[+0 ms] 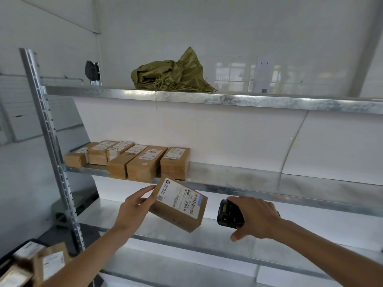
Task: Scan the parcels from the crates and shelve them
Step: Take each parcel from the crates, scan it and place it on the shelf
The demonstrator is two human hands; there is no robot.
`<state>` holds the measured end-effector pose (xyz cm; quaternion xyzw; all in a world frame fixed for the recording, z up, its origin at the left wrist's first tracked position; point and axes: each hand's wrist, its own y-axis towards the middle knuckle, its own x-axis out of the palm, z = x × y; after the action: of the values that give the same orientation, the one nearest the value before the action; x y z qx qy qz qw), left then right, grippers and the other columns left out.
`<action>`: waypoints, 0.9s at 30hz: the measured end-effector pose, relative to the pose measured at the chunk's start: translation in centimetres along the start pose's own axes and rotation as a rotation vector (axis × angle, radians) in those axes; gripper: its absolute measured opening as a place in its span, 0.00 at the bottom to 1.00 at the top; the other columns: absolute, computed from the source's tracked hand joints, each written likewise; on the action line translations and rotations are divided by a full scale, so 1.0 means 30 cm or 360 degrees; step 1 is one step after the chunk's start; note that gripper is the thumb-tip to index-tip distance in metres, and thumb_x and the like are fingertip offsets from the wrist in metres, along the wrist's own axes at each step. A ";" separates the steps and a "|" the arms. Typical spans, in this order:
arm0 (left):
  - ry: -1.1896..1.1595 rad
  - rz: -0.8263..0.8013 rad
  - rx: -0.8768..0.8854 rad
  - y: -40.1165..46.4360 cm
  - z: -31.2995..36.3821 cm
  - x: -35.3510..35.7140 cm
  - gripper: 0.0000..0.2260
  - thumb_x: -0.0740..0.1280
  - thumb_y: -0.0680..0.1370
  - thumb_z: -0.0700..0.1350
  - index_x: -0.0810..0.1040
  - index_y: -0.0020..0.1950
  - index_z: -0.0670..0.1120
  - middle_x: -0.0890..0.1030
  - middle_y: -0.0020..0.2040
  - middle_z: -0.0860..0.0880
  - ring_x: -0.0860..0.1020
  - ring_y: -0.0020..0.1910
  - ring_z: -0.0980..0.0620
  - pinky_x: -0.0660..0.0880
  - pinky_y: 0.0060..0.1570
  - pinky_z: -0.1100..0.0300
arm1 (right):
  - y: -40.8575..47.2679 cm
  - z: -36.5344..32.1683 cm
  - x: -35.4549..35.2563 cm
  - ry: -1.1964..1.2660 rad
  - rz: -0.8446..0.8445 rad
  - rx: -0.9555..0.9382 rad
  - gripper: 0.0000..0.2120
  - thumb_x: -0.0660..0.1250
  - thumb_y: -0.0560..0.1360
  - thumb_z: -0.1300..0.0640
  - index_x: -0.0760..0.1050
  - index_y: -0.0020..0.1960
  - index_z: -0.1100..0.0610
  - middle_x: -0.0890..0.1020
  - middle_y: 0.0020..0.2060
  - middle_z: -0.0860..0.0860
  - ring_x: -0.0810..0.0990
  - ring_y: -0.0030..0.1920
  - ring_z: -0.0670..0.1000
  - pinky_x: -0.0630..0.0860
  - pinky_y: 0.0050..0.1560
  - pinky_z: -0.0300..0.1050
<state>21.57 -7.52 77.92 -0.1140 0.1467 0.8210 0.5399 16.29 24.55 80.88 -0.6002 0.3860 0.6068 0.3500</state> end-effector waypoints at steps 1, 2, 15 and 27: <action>-0.0004 0.0006 -0.0005 0.000 0.001 0.005 0.08 0.66 0.75 0.61 0.73 0.54 0.68 0.79 0.67 0.49 0.78 0.63 0.42 0.78 0.60 0.44 | -0.002 0.005 0.001 0.0037 -0.0007 0.0014 0.39 0.79 0.63 0.31 0.69 0.68 0.41 0.80 0.58 0.41 0.79 0.58 0.48 0.73 0.52 0.45; -0.0011 0.0013 -0.0019 0.000 0.003 0.012 0.09 0.66 0.74 0.61 0.74 0.54 0.68 0.79 0.67 0.49 0.78 0.62 0.42 0.78 0.60 0.44 | -0.003 0.008 0.003 0.0091 -0.0019 0.0026 0.40 0.79 0.62 0.31 0.68 0.68 0.41 0.79 0.59 0.40 0.78 0.59 0.48 0.73 0.53 0.46; -0.0323 -0.0346 -0.0270 -0.005 0.037 0.177 0.29 0.70 0.79 0.51 0.59 0.73 0.70 0.73 0.68 0.51 0.75 0.64 0.43 0.80 0.53 0.50 | 0.027 0.026 0.061 0.1064 0.0087 -0.0009 0.35 0.83 0.65 0.46 0.73 0.69 0.42 0.81 0.59 0.38 0.79 0.57 0.41 0.73 0.55 0.33; -0.0214 -0.0419 -0.0341 0.003 0.057 0.326 0.20 0.72 0.78 0.49 0.68 0.64 0.64 0.76 0.61 0.50 0.84 0.51 0.38 0.85 0.46 0.47 | 0.095 0.208 0.072 0.0984 0.0093 0.0021 0.35 0.82 0.61 0.42 0.75 0.66 0.38 0.83 0.54 0.37 0.81 0.55 0.41 0.79 0.59 0.48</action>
<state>17.61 1.42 76.15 -0.1339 0.0057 0.7600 0.6359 10.82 28.71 78.75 -0.7428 0.4952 0.4027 0.2021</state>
